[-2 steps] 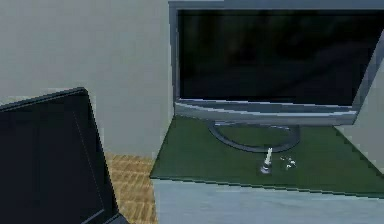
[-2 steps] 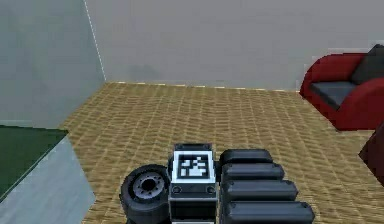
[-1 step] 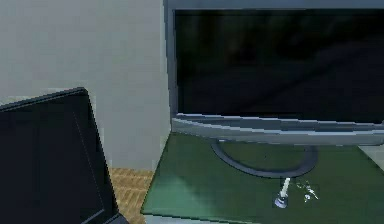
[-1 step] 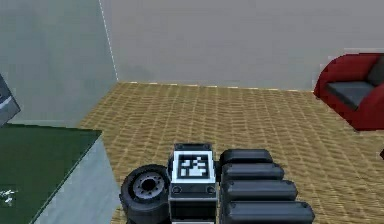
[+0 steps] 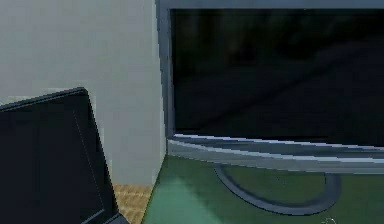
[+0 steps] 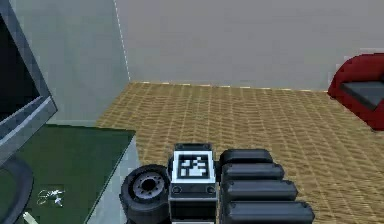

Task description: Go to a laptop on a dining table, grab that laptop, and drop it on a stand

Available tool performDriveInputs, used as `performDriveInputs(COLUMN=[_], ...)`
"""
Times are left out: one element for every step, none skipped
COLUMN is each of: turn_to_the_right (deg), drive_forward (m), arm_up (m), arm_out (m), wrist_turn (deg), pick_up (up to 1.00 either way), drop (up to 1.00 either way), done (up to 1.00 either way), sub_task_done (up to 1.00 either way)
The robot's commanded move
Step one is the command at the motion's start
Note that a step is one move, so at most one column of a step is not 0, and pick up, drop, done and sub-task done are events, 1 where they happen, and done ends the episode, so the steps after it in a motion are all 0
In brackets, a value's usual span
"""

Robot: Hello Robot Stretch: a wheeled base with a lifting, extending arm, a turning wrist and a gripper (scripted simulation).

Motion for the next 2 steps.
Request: performDriveInputs(turn_to_the_right=[-45.0,-45.0], drive_forward=[0.0,0.0], arm_up=[0.0,0.0], arm_out=[0.0,0.0], wrist_turn=[0.0,0.0], pick_up=[0.0,0.0], drop=[0.0,0.0], done=[0.0,0.0], sub_task_done=[0.0,0.0])
